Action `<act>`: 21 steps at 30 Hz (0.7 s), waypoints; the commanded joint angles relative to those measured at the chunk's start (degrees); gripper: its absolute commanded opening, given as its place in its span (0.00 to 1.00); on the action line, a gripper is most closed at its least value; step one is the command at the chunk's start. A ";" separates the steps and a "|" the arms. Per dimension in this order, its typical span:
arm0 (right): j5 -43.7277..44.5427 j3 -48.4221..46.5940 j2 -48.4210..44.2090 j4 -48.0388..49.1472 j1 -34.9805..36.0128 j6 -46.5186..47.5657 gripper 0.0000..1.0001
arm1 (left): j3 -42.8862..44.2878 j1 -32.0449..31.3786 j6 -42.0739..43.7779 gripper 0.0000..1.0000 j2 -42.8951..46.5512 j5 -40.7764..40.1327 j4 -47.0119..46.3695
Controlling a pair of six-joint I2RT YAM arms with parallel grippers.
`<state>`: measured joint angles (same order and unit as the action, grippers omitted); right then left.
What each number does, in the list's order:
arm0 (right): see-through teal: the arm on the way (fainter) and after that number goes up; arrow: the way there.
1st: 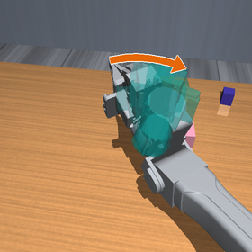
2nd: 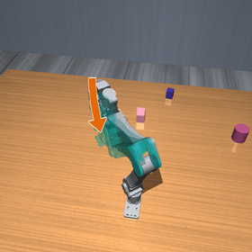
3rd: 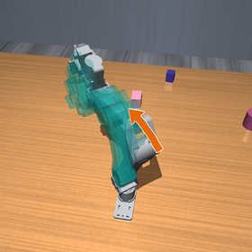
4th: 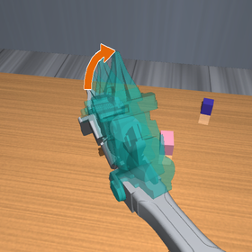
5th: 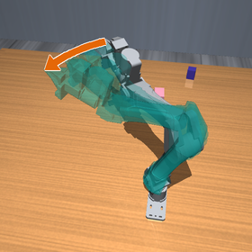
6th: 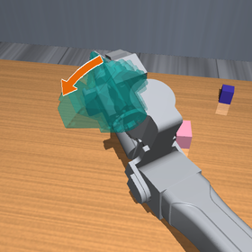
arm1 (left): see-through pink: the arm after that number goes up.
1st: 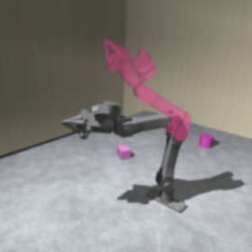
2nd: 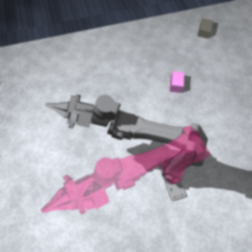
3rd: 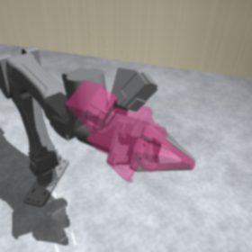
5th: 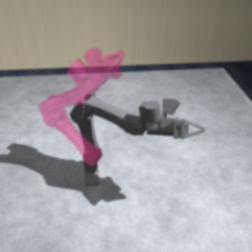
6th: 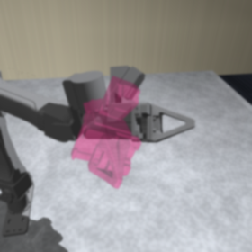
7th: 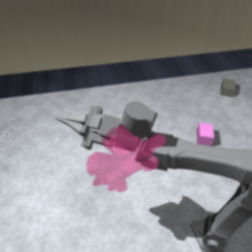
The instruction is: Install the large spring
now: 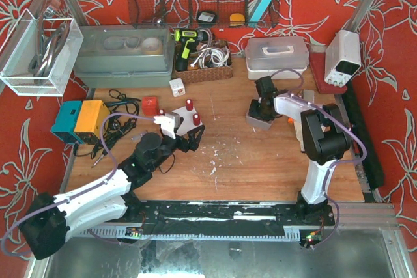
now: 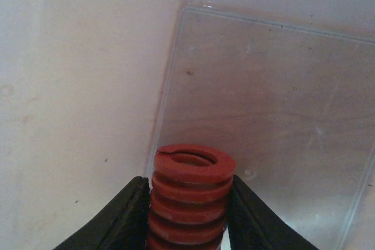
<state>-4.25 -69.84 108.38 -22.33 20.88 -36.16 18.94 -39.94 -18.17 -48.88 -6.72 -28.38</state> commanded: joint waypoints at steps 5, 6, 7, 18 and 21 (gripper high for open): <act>5.37 -2.93 3.93 -5.90 -0.11 3.69 0.37 | -0.50 -0.66 0.95 1.00 0.87 -1.91 -1.11; 6.06 -3.12 4.14 -6.34 -0.14 4.11 0.36 | -0.45 -0.66 1.02 1.00 0.71 -2.16 -0.97; 6.74 -3.37 4.31 -6.71 -0.08 4.57 0.35 | -0.39 -0.66 1.10 1.00 0.50 -2.30 -0.91; 10.68 -5.93 6.23 -10.41 -0.12 8.73 0.38 | -0.06 -0.68 0.99 1.00 0.69 -2.63 -0.40; 9.53 -6.35 6.11 -9.80 -0.08 9.82 0.37 | -0.13 -0.67 0.95 1.00 0.76 -2.86 -0.36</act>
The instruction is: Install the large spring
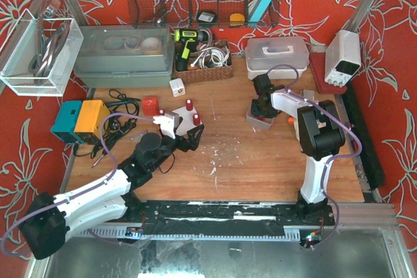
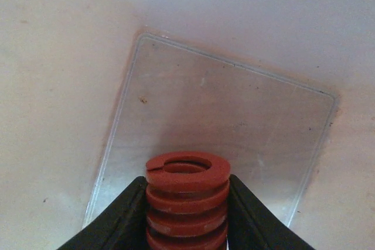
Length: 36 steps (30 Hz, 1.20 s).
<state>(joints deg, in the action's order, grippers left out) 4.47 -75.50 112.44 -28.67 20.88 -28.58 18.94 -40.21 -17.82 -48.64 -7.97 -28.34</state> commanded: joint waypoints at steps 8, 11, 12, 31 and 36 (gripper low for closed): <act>-0.19 0.60 -5.43 -0.02 0.23 5.66 0.22 | 0.74 -0.48 0.13 1.00 -0.82 -1.89 0.60; 1.17 2.72 -10.11 1.71 0.55 7.48 0.19 | 0.68 -0.44 -0.44 1.00 -1.27 -2.86 0.57; 1.17 3.56 -11.83 2.75 0.65 8.05 0.18 | 0.76 -0.45 -0.59 1.00 -1.61 -2.86 0.51; -6.96 33.06 -48.09 33.19 20.43 25.07 0.15 | 6.14 -0.31 -7.16 0.97 -0.67 3.25 10.07; -9.56 42.82 -51.60 47.79 25.50 28.28 0.13 | 11.57 -0.31 -9.34 0.88 0.56 9.74 19.10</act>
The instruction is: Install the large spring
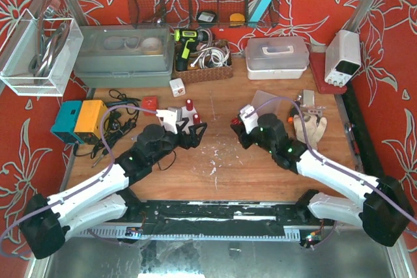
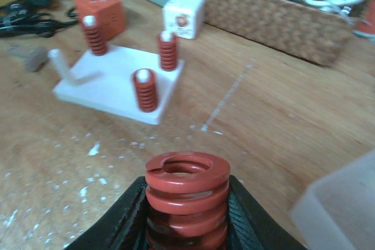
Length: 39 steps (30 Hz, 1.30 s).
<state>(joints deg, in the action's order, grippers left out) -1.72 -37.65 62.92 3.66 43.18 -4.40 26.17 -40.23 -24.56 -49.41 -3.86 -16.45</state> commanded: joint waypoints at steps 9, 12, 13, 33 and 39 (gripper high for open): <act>-0.10 11.19 -0.33 29.10 14.19 11.99 0.12 | 13.82 -0.29 -2.99 0.74 -2.85 19.37 16.49; 1.69 11.15 0.33 29.63 16.25 12.98 0.11 | 16.16 -0.29 -2.19 0.71 -5.08 22.86 19.50; 2.03 11.30 0.19 30.04 16.71 13.11 0.11 | 16.99 -0.29 -1.52 0.70 -5.88 23.49 20.96; 3.63 11.98 -0.42 30.72 18.25 15.21 0.10 | 18.82 -0.29 -0.02 0.66 -13.02 27.81 24.74; 2.30 11.78 0.67 31.05 18.67 15.52 0.11 | 18.91 -0.29 -0.85 0.58 -14.51 28.57 23.13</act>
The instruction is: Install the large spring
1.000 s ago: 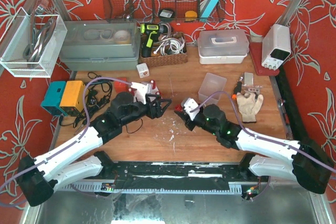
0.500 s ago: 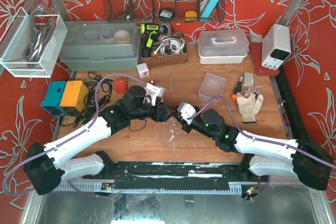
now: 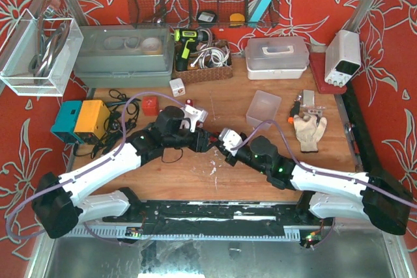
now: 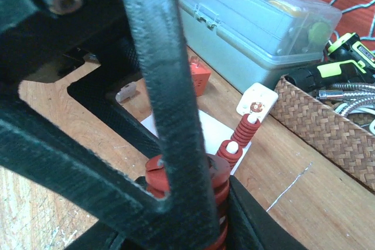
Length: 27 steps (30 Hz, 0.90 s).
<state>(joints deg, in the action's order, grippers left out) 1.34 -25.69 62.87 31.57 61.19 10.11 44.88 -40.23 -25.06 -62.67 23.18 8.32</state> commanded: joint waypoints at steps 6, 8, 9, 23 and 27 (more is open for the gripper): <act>-0.62 -0.41 1.54 3.23 1.26 1.59 0.10 | 0.32 -0.29 -0.50 0.43 -1.92 1.96 -2.01; -0.43 -0.57 1.83 3.11 1.35 1.52 0.11 | 0.13 -0.29 -0.96 0.35 -1.52 2.11 -2.31; -0.19 -0.65 1.94 3.00 1.31 1.53 0.11 | 0.05 -0.29 -1.22 0.30 -1.37 2.25 -2.34; 5.00 -1.57 4.10 2.02 1.30 -0.20 0.77 | 0.48 0.89 -1.98 0.03 2.83 -7.14 -0.92; 6.35 -0.93 4.03 3.41 1.30 -1.15 0.98 | 1.25 2.61 -0.51 0.02 4.91 -14.30 2.95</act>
<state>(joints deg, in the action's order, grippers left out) 5.19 -25.89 66.87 33.28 62.22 10.22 44.77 -39.24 -26.85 -60.55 16.71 8.75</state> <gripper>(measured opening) 0.924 0.298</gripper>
